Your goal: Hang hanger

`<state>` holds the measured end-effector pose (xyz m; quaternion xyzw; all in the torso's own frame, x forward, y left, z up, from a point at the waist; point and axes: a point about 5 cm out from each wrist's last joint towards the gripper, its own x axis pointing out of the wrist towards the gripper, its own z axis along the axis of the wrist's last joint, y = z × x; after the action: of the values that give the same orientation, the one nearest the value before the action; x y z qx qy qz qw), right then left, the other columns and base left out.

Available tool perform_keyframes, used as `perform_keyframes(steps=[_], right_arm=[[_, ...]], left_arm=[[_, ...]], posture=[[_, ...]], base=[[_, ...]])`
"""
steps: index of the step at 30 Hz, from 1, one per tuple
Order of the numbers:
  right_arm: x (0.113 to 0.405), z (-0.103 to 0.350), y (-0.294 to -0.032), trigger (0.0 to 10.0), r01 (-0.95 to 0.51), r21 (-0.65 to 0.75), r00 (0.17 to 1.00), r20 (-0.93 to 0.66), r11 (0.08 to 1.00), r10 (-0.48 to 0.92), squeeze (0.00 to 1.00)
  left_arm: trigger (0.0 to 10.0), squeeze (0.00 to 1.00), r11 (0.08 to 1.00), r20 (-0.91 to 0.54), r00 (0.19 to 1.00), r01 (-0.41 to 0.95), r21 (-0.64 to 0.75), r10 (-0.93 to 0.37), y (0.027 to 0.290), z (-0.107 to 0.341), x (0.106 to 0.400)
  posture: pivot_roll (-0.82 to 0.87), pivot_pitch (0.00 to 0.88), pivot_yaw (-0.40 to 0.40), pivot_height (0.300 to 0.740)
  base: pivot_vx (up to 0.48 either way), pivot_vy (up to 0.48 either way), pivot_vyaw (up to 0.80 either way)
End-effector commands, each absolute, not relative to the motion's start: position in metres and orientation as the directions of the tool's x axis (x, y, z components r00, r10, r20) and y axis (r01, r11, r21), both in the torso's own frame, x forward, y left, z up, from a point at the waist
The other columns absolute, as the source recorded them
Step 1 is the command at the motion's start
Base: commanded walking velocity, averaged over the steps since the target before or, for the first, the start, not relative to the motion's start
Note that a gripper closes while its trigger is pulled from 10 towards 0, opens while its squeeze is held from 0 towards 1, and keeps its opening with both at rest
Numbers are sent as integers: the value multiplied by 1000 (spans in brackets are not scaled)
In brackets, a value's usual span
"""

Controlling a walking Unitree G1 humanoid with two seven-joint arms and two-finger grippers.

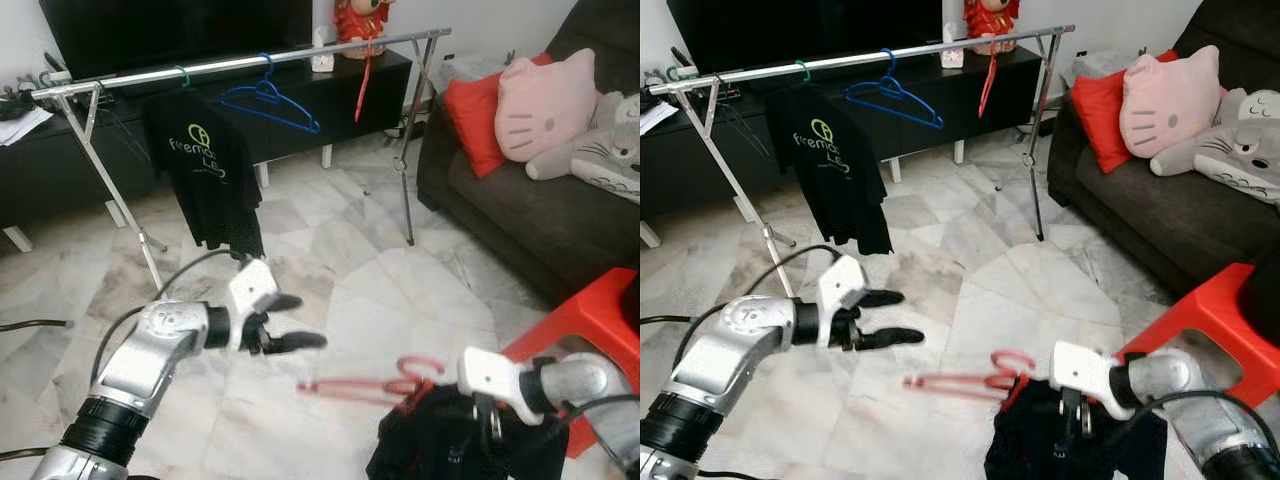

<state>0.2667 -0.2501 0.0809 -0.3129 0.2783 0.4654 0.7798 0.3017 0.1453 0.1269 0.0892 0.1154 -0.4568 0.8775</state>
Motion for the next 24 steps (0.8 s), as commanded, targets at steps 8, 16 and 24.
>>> perform_keyframes(steps=[8, 16, 24], right_arm=[[295, 102, -243, 0, -775, -396, 626, -589, 493, 512, 0], [315, 130, -204, 0, -727, -492, 682, -436, 479, 587, 0], [310, 148, -179, 0, -816, -421, 554, -372, 397, 744, 0]], left_arm=[[10000, 0, 891, -310, 852, 452, 27, -423, 196, 101, 313], [10000, 0, 977, -461, 872, 209, 46, -165, 227, 61, 306], [10000, 0, 987, -533, 836, 160, 5, -133, 227, 33, 295]], posture=[[-160, 32, -15, 740], [-154, 42, -7, 740], [-151, 47, -11, 740]], base=[[0, 0, 0], [0, 0, 0], [0, 0, 0]])
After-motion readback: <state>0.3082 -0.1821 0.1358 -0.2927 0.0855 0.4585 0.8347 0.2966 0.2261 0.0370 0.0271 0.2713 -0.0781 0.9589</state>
